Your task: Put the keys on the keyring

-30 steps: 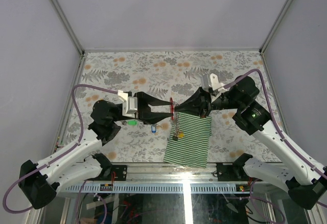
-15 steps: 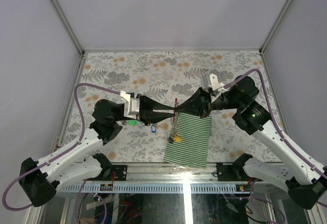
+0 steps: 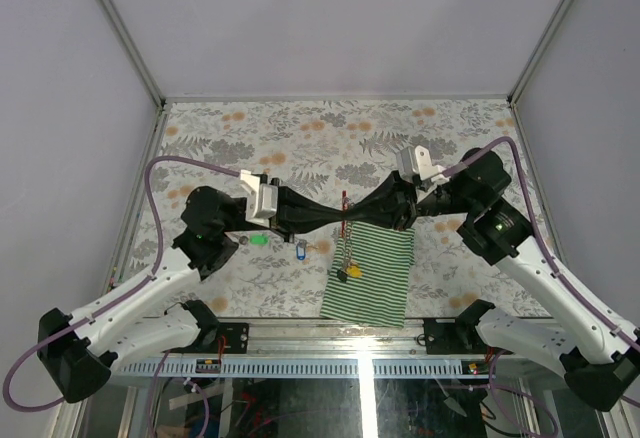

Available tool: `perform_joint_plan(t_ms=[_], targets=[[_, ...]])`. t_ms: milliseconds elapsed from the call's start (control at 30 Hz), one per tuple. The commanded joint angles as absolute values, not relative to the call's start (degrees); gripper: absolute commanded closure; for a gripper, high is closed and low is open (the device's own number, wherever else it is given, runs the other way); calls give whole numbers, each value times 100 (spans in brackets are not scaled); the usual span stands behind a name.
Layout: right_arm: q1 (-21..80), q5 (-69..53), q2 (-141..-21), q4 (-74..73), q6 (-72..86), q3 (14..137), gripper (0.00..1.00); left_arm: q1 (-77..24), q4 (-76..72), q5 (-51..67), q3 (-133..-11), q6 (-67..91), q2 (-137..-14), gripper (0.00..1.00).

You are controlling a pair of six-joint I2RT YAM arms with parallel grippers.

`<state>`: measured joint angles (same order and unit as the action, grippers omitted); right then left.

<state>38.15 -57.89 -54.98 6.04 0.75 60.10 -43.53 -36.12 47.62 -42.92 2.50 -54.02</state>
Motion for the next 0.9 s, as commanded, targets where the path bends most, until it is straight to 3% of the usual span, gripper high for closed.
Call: perform_joint_plan(t_ms=[0, 100, 233, 867], targets=[[3832, -5556, -5307, 450, -391, 6181, 78, -4450, -2749, 4755, -4777, -247, -5348, 100], [3832, -5303, -5133, -214, -959, 6290, 67, -4460, -2079, 4760, -4874, -768, -5238, 100], [3832, -4954, -4937, -735, -1535, 6229, 63, -4459, -1570, 4764, -4956, -1230, -5164, 100], [3831, -5250, -5040, -802, -1858, 5907, 69, -4458, -1213, 4446, -5128, -1680, -5280, 100]])
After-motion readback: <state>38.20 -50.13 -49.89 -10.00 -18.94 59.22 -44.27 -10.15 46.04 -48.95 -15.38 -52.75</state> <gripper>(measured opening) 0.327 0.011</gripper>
